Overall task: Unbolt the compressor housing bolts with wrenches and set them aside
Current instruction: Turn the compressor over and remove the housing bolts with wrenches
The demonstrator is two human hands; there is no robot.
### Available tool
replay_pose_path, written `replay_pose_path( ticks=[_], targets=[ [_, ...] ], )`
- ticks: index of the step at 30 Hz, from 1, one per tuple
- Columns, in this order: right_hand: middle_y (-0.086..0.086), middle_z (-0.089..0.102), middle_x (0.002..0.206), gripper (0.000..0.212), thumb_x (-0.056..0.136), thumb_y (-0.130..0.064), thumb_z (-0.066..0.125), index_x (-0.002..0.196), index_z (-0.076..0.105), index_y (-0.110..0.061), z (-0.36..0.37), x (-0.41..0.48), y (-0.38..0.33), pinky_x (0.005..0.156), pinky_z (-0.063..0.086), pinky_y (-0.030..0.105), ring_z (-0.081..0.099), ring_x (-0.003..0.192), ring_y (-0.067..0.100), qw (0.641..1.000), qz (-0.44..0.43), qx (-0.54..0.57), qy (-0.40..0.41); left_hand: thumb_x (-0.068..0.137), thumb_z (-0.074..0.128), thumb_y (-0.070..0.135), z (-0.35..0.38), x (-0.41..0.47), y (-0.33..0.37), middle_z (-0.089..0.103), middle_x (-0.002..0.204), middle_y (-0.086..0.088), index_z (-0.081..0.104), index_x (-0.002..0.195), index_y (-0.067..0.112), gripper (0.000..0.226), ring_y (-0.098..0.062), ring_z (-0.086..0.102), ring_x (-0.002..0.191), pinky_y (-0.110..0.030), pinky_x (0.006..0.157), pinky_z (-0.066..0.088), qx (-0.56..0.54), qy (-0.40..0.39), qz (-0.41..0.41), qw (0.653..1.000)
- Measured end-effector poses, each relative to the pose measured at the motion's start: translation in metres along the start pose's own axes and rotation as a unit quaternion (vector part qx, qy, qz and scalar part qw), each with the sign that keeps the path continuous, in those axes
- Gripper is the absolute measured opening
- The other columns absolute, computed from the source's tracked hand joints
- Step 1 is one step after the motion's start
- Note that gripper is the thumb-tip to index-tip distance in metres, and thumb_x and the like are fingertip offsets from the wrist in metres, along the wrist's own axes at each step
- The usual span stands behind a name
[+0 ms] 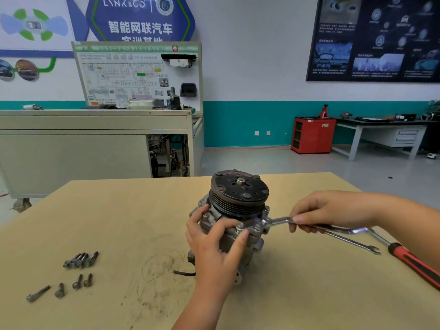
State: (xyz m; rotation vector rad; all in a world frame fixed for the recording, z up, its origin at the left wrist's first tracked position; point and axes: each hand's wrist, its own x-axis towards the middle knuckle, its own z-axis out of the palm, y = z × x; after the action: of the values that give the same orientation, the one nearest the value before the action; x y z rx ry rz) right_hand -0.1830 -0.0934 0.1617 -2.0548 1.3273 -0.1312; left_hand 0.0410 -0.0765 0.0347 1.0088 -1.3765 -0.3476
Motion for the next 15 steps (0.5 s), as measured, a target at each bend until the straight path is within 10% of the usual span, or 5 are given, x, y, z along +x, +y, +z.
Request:
replay_pose_path(
  ticks=[7, 15],
  targets=[
    [0.0, 0.051, 0.07, 0.021, 0.096, -0.017, 0.048, 0.083, 0.062, -0.008, 0.049, 0.028, 0.1, 0.052, 0.028, 0.025, 0.045, 0.068, 0.018, 0.937, 0.206, -0.019, 0.28, 0.07, 0.084, 0.028, 0.0, 0.001, 0.003, 0.025, 0.128, 0.038, 0.065, 0.072, 0.044, 0.025, 0.009, 0.022, 0.128, -0.001, 0.096, 0.015, 0.012, 0.019, -0.005, 1.0],
    [0.016, 0.061, 0.109, 0.026, 0.098, -0.015, 0.043, 0.112, 0.064, -0.008, 0.083, 0.067, 0.141, 0.063, 0.035, 0.028, 0.06, 0.093, 0.03, 0.882, 0.269, -0.064, 0.38, 0.06, 0.088, 0.017, -0.001, 0.007, 0.008, 0.035, 0.129, 0.03, 0.063, 0.058, 0.037, 0.032, 0.013, 0.026, 0.122, -0.001, 0.092, 0.023, 0.023, 0.048, -0.014, 0.999]
  ],
)
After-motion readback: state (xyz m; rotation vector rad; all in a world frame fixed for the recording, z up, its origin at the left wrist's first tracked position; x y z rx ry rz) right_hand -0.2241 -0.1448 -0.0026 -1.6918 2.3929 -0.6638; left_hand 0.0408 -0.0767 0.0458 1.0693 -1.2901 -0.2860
